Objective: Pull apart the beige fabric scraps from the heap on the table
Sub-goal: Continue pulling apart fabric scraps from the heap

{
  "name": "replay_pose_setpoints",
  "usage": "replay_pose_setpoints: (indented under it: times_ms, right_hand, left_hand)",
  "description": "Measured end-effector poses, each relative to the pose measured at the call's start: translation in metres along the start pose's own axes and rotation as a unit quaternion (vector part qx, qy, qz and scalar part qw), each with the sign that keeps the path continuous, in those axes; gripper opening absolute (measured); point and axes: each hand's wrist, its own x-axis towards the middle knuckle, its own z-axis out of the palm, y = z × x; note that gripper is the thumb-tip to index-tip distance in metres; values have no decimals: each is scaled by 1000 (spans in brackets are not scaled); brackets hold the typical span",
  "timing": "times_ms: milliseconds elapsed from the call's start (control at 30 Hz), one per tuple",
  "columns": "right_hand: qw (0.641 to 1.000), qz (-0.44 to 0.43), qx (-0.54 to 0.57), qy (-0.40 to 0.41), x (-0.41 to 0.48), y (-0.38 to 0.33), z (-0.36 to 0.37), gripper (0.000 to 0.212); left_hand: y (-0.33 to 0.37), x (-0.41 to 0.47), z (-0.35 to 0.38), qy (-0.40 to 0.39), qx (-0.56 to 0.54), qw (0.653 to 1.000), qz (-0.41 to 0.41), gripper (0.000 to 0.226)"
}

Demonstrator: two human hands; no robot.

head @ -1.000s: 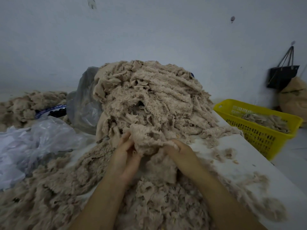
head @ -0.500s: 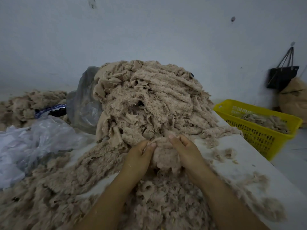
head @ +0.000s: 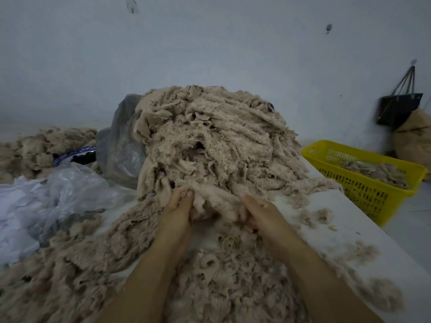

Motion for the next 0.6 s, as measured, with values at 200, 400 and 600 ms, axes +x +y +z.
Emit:
replay_pose_setpoints:
  times_ms: [200,400,600]
  right_hand:
    - [984,12,-156,79,5,10,8,30]
    - [967,-112,-215,84,0,5,13,28]
    - [932,-182,-303,79,5,4,18,17]
  left_hand:
    - [-6,-5,7,-77,51,996,10,48]
    - [-8,-9,10,-104,138,985,22,57]
    - [-7,-17,15,-118,273,953,49,38]
